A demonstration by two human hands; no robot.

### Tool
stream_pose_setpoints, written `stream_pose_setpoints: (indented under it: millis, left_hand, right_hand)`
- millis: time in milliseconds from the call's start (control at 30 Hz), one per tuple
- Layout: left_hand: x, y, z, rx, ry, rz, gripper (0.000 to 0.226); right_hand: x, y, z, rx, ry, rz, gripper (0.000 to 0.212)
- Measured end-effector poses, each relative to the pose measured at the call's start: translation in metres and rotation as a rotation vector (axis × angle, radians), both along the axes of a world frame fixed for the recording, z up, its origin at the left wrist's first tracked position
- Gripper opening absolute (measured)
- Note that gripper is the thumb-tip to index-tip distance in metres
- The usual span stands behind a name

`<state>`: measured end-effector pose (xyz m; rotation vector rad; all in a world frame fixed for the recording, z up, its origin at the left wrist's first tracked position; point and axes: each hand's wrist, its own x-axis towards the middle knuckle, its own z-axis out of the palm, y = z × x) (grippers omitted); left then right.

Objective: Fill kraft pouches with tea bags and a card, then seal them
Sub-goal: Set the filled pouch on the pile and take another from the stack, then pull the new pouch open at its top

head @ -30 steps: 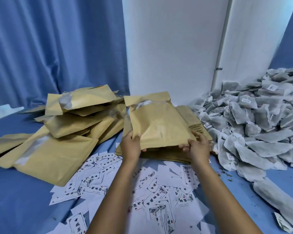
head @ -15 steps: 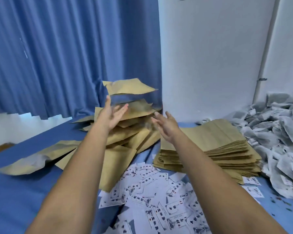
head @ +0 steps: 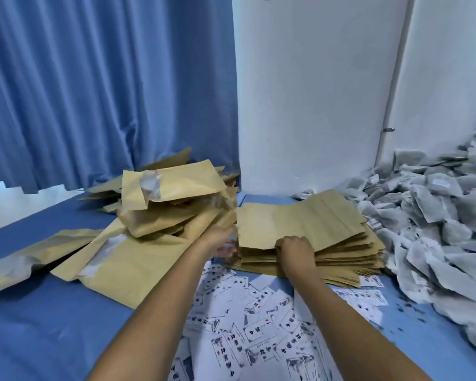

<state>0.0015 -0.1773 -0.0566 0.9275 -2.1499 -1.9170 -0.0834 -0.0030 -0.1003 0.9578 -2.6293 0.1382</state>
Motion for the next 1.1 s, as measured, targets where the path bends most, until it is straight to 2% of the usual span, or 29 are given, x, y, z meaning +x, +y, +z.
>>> stream_pose_setpoints:
  millis: [67, 167, 233, 267, 333, 367, 467, 533, 600, 700, 733, 800, 833, 900, 967, 1000, 1100]
  left_hand:
    - [-0.006, 0.015, -0.008, -0.073, -0.001, 0.015, 0.041]
    - [-0.013, 0.023, -0.019, -0.316, -0.018, 0.054, 0.041]
    - [-0.008, 0.019, -0.021, -0.414, -0.103, 0.038, 0.046]
    - [-0.003, 0.015, -0.021, -0.44, -0.172, 0.001, 0.049]
    - [0.012, 0.008, -0.025, -0.458, -0.355, -0.143, 0.053]
    - [0.02, 0.006, -0.027, -0.454, -0.443, -0.226, 0.052]
    - [0.032, 0.014, -0.03, -0.399, -0.625, -0.392, 0.044]
    - [0.03, 0.028, -0.027, -0.412, -0.692, -0.433, 0.049]
    - [0.023, 0.042, -0.019, -0.626, -0.77, -0.465, 0.053]
    - [0.015, 0.061, -0.005, -0.854, -0.747, -0.405, 0.032]
    - [0.011, 0.064, -0.003, -0.832, -0.699, -0.367, 0.025]
    - [0.006, 0.069, 0.0, -0.615, -0.52, -0.262, 0.027]
    - [0.005, 0.07, 0.001, -0.511, -0.445, -0.233, 0.026]
    - [0.005, 0.071, 0.003, -0.437, -0.358, -0.208, 0.021]
    - [0.006, 0.068, 0.0, -0.411, -0.303, -0.138, 0.013]
    - [0.006, 0.066, -0.001, -0.377, -0.272, -0.085, 0.018]
    - [0.01, 0.061, -0.004, -0.046, -0.116, -0.002, 0.022]
  right_hand:
    - [0.005, 0.006, 0.001, -0.083, -0.039, 0.134, 0.021]
    - [0.013, 0.024, 0.003, -0.203, -0.187, 0.276, 0.026]
    - [0.007, 0.045, 0.006, -0.315, -0.109, 0.098, 0.029]
    - [0.002, 0.062, 0.008, -0.402, -0.071, -0.098, 0.033]
    - [-0.006, 0.101, 0.014, -0.554, -0.19, -0.497, 0.051]
    - [-0.011, 0.118, 0.015, -0.629, -0.328, -0.565, 0.054]
    - [-0.021, 0.153, 0.012, -0.655, -0.651, -0.385, 0.024]
    - [-0.022, 0.168, 0.004, -0.731, -0.804, -0.309, 0.018]
    - [-0.022, 0.178, -0.005, -0.812, -0.884, -0.239, 0.016]
    - [-0.02, 0.186, -0.012, -0.931, -0.979, -0.18, 0.013]
    - [-0.019, 0.188, -0.013, -1.047, -1.063, -0.161, 0.02]
    - [-0.022, 0.194, -0.015, -1.278, -1.267, -0.112, 0.034]
    - [-0.023, 0.198, -0.016, -1.32, -1.341, -0.076, 0.038]
    - [-0.021, 0.202, -0.019, -1.3, -1.465, -0.025, 0.043]
    - [-0.019, 0.205, -0.026, -1.319, -1.556, -0.009, 0.04]
    - [-0.02, 0.206, -0.031, -1.373, -1.588, 0.003, 0.037]
    - [-0.02, 0.209, -0.039, -1.444, -1.643, 0.042, 0.029]
